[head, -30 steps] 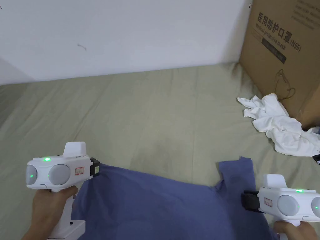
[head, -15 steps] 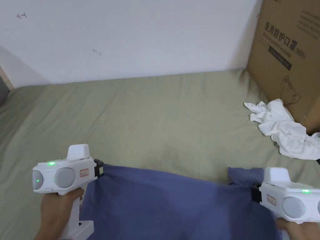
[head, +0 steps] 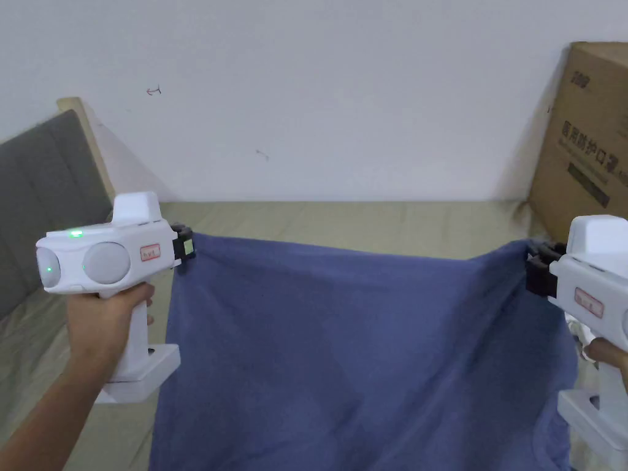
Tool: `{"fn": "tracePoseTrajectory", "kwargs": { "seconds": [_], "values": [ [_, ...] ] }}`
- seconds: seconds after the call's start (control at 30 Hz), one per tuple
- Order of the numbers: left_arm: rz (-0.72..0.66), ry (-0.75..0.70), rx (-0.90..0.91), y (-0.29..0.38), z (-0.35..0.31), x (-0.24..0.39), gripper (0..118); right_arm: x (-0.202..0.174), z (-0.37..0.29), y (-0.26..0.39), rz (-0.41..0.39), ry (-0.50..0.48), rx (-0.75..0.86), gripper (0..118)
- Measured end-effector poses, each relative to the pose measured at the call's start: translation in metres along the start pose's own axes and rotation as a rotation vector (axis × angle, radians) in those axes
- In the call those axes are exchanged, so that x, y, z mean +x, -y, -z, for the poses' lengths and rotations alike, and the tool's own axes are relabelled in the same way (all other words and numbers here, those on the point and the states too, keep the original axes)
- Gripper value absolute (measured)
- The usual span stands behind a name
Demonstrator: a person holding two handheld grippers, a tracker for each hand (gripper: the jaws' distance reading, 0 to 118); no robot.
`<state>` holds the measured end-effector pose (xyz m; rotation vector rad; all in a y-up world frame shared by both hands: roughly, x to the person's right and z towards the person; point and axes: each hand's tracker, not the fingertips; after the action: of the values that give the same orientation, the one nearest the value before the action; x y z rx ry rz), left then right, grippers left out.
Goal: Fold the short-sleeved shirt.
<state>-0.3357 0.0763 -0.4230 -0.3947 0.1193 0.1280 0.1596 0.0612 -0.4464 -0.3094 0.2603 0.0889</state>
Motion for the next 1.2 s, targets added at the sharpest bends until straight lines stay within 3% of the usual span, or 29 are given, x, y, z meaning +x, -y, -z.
{"fn": "tracePoseTrajectory", "kwargs": {
  "seconds": [0.33, 0.7, 0.9, 1.2],
  "values": [
    [0.029, -0.064, 0.21, -0.122, -0.048, -0.003, 0, -0.014, -0.009, -0.126, -0.039, -0.028, 0.236, 5],
    [0.065, -0.103, 0.314, -0.181, -0.02, 0.005, 0, -0.014, 0.026, -0.2, -0.095, 0.027, 0.356, 5],
    [0.068, -0.111, 0.275, -0.16, 0.034, 0.006, 0, -0.005, 0.07, -0.179, -0.104, 0.016, 0.306, 5],
    [0.122, -0.084, 0.149, -0.075, 0.116, 0.013, 0, 0.019, 0.138, -0.077, -0.05, -0.014, 0.125, 5]
  ]
}}
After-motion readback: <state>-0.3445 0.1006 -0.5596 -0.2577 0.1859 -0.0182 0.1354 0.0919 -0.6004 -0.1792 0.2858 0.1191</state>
